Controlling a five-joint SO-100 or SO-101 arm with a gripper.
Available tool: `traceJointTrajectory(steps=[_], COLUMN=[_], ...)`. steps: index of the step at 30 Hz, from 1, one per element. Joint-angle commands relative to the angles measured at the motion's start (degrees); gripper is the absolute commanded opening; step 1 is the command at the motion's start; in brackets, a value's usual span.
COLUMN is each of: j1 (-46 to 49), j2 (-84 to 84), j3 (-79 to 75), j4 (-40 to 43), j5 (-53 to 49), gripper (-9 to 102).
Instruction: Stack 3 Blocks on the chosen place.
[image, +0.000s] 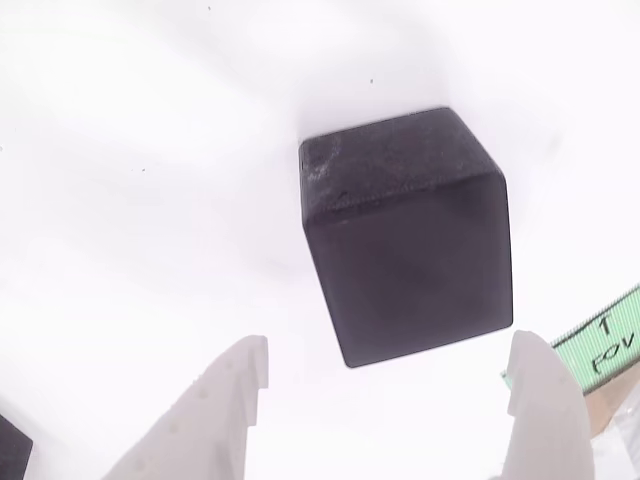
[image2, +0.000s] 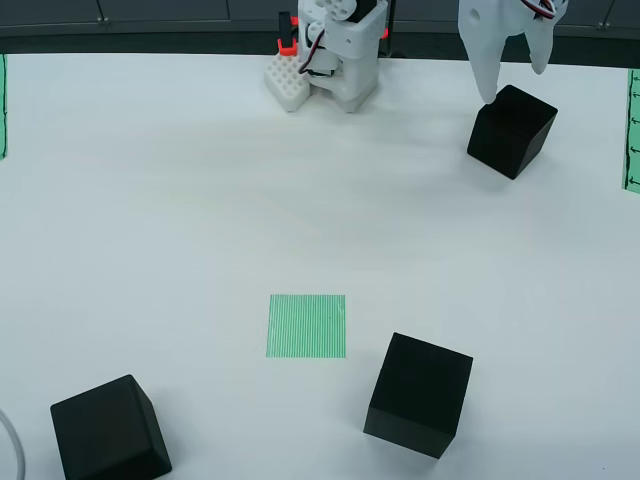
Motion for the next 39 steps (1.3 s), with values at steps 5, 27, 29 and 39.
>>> traceJointTrajectory(steps=[5,27,29,39], j1=[2.64,-0.7,-0.53,0.97], j2=[-6.06,-14.5,-14.85,-21.27], j3=[-3.78,0.26,0.26,-2.2], j4=[0.26,-8.7,-9.23,-12.48], j5=[-2.37,-3.08,-2.99,-0.79], gripper=[37,37,35,24])
